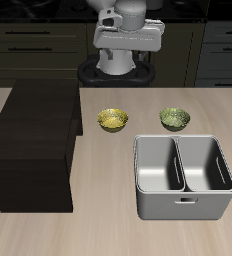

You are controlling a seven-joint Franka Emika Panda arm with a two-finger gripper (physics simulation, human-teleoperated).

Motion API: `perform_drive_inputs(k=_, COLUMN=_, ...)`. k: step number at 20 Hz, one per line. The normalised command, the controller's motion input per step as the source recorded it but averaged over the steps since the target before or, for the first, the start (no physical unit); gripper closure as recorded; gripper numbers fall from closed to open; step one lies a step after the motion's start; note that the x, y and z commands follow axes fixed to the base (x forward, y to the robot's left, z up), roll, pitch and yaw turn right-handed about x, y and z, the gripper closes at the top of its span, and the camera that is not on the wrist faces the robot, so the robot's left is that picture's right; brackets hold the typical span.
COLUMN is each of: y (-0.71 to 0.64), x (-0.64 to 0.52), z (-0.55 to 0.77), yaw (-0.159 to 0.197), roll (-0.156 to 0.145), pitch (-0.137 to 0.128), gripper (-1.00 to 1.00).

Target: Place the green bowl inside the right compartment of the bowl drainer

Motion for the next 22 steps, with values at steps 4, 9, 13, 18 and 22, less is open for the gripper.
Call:
perform_drive_inputs(k=4, y=0.43, x=-0.02, z=-0.10, yaw=-0.007, roll=0.012, pitch=0.023, gripper=-1.00)
perform_drive_inputs(k=9, y=0.36, x=-0.04, z=-0.07, yaw=-0.002, roll=0.015, pitch=0.019, gripper=-1.00)
perform_drive_inputs(k=13, y=0.46, x=-0.07, z=-0.07, yaw=0.001, roll=0.044, pitch=0.020, gripper=-1.00)
perform_drive_inputs(k=18, y=0.21, x=-0.03, z=0.00, yaw=0.012, roll=-0.001, pitch=-0.007, gripper=-1.00)
perform_drive_inputs(k=22, y=0.21, x=0.03, z=-0.03, yaw=0.011, roll=0.019, pitch=0.000, gripper=-1.00)
